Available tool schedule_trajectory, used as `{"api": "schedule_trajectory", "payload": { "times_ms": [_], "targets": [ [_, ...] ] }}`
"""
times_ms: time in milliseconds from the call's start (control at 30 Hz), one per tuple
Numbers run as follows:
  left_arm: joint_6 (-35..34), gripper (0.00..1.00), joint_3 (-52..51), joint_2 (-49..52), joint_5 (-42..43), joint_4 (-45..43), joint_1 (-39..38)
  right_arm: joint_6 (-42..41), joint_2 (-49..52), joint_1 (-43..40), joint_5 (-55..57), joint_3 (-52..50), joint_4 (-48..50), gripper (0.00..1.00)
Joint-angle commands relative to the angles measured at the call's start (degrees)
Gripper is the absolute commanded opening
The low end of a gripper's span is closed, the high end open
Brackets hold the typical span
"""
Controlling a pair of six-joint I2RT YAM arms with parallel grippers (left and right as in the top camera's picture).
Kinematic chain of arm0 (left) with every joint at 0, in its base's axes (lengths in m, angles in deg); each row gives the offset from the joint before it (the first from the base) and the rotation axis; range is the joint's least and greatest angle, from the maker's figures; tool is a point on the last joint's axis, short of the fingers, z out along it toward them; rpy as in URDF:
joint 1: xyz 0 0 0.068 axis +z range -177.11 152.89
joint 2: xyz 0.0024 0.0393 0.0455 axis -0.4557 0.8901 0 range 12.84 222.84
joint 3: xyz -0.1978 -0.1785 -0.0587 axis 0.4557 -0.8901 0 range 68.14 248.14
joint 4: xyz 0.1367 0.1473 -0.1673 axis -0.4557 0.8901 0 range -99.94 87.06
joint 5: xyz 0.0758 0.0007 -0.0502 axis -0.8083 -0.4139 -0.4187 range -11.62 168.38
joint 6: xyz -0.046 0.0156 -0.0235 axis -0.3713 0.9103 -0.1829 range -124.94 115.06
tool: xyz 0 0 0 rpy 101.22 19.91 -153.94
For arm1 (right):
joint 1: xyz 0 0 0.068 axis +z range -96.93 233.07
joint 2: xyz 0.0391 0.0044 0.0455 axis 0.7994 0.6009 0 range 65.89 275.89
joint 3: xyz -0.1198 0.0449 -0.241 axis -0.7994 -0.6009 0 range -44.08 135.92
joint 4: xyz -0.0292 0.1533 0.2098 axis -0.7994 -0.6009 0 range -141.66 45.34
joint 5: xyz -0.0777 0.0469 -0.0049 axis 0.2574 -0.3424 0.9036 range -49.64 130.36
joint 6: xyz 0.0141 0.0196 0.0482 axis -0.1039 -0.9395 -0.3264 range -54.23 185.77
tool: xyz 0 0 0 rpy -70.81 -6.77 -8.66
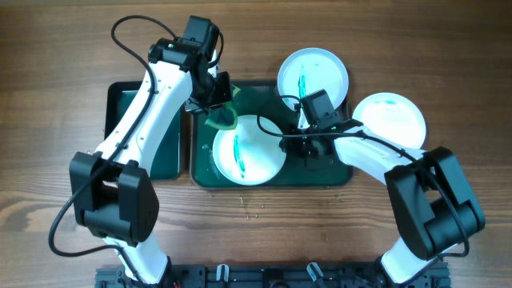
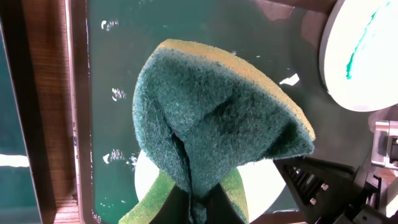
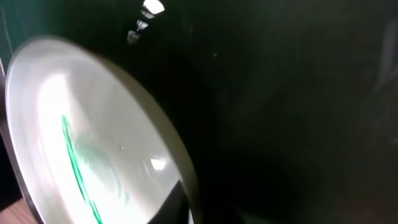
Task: Clean dirty plates on tray and stack at the side
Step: 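Bring the sponge with the left gripper onto the dragged plate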
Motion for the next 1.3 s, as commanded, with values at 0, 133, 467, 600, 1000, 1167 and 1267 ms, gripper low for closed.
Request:
{"api": "schedule_trajectory", "payload": {
  "times_ms": [0, 133, 467, 600, 1000, 1167, 1267],
  "targets": [
    [-3.23, 0.04, -0.52, 1.42, -0.15, 0.50, -0.35, -2.99, 1.36, 0.17, 0.70, 0.85, 0.17, 0.04],
    [-4.22, 0.04, -2.97, 1.42, -0.17, -0.31, -0.61, -5.22, 1.40, 0.17, 1.57, 0.83, 0.09, 0.04],
    [0.79, 0.04, -15.54, 2.36, 0.52, -13.29, -3.50, -4.96, 1.40, 0.17, 1.42, 0.83, -0.07, 0.04],
    [0.81, 0.04, -16.28, 5.16, 0.50, -13.62, -3.96, -4.94, 1.40, 0.17, 1.40, 0.83, -0.11, 0.04],
    [17.49, 0.04, -16.26, 12.98, 30.84, -14.62, -5.35, -4.02, 1.40, 0.17, 1.25, 0.83, -0.09, 0.04],
    [17.66, 0.04, -16.26, 12.98, 30.45, -15.74, -5.22, -3.91, 1.40, 0.17, 1.25, 0.83, -0.09, 0.04],
    [5.03, 0.04, -16.26, 12.98, 14.69, -16.52, -4.04, -3.85, 1.40, 0.17, 1.25, 0.83, -0.11, 0.04]
  ]
}}
